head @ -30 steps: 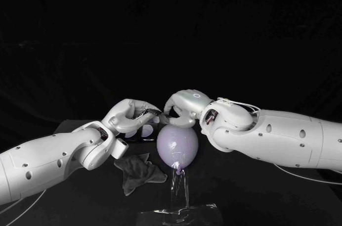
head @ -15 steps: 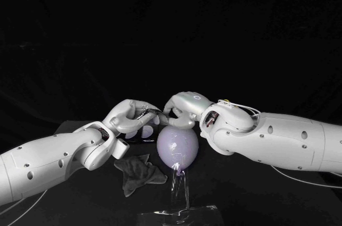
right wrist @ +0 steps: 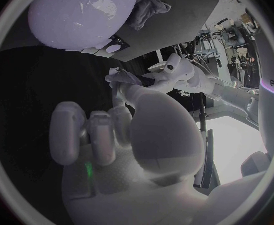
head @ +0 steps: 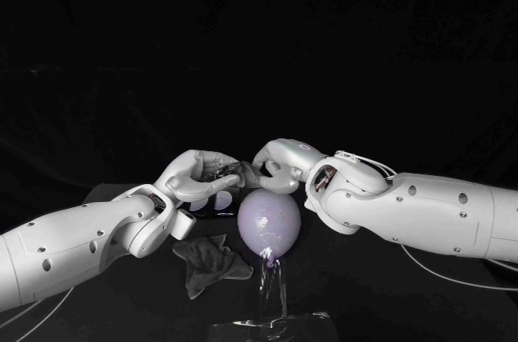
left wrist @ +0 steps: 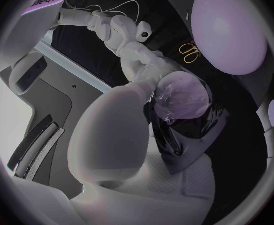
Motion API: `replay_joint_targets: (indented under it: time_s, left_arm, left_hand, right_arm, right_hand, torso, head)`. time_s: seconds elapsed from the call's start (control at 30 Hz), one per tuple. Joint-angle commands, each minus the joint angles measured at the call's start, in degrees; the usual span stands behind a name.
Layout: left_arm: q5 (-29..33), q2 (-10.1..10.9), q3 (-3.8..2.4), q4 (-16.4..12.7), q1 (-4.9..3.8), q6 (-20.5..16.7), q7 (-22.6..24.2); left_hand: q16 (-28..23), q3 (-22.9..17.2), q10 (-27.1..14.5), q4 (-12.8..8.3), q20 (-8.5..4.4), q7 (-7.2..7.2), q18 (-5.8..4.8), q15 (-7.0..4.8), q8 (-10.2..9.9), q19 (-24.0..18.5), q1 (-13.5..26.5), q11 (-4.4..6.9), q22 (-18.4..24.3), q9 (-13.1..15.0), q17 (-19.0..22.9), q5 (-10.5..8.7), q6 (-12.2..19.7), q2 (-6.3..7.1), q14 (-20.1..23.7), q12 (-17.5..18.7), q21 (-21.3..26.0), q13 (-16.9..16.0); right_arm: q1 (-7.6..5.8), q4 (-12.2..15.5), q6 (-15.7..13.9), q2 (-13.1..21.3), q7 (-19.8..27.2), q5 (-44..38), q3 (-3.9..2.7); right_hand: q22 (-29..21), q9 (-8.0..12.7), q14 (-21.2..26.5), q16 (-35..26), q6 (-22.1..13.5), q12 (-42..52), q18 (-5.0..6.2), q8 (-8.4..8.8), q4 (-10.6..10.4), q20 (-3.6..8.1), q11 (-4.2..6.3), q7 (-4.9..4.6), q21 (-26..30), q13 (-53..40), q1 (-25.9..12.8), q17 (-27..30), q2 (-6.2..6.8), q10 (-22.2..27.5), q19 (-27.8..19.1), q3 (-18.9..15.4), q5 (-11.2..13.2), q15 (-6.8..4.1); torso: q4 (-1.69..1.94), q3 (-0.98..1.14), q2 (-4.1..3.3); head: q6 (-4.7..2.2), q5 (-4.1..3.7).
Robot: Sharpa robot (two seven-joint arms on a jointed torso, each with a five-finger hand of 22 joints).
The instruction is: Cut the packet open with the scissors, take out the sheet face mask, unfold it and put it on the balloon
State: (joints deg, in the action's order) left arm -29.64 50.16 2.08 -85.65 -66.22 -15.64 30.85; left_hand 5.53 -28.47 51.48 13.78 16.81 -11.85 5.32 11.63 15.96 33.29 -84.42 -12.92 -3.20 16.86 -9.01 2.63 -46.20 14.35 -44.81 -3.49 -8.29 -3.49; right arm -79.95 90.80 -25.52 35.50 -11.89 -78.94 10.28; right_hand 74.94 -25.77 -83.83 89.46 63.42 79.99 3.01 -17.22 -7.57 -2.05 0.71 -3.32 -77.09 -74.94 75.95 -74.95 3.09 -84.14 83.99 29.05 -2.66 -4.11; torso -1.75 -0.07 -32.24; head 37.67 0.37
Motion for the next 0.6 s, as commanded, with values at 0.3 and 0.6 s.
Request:
replay_joint_targets:
  time_s: [0.3,0.6]
  left_arm:
    - [1.5,0.0,-0.09,2.7,-0.34,-4.8,-3.6]
    - [3.9,0.9,-0.12,8.3,-0.8,-6.2,-3.1]
  left_hand:
    - [-3.2,32.5,-11.2,3.2,0.21,-0.52,-2.1,3.18,-4.9,-14.7,-7.0,-3.12,0.9,-3.1,4.5,0.16,9.9,-4.49,23.0,0.1,4.8,0.1]
    - [-3.1,33.0,-11.2,3.1,0.22,-0.37,-2.11,3.27,-5.2,-15.2,-8.9,-3.13,0.9,-3.4,4.7,0.21,10.3,-5.15,23.7,-0.1,4.9,0.0]
  right_arm:
    - [0.01,-1.9,-0.3,0.3,-2.4,5.7,-0.04]
    - [-0.13,-7.7,0.5,0.7,-4.6,6.3,-0.22]
  right_hand:
    - [11.7,-1.9,-6.0,0.3,-0.1,-0.2,-0.46,-2.44,1.7,0.26,0.47,0.23,0.3,-7.8,0.1,-14.0,-0.13,-1.9,1.6,2.2,-0.1,-0.43]
    - [11.7,-2.2,-5.9,0.3,-0.3,-0.1,-0.49,-2.95,2.0,0.3,0.5,0.27,0.2,-7.9,-0.3,-13.9,0.02,-2.0,1.6,2.6,-0.1,-0.45]
  torso:
    - [-0.03,-0.03,0.01]
    - [-0.02,-0.01,-0.06]
  head:
    - [-0.36,-0.03]
    - [-1.09,-0.37]
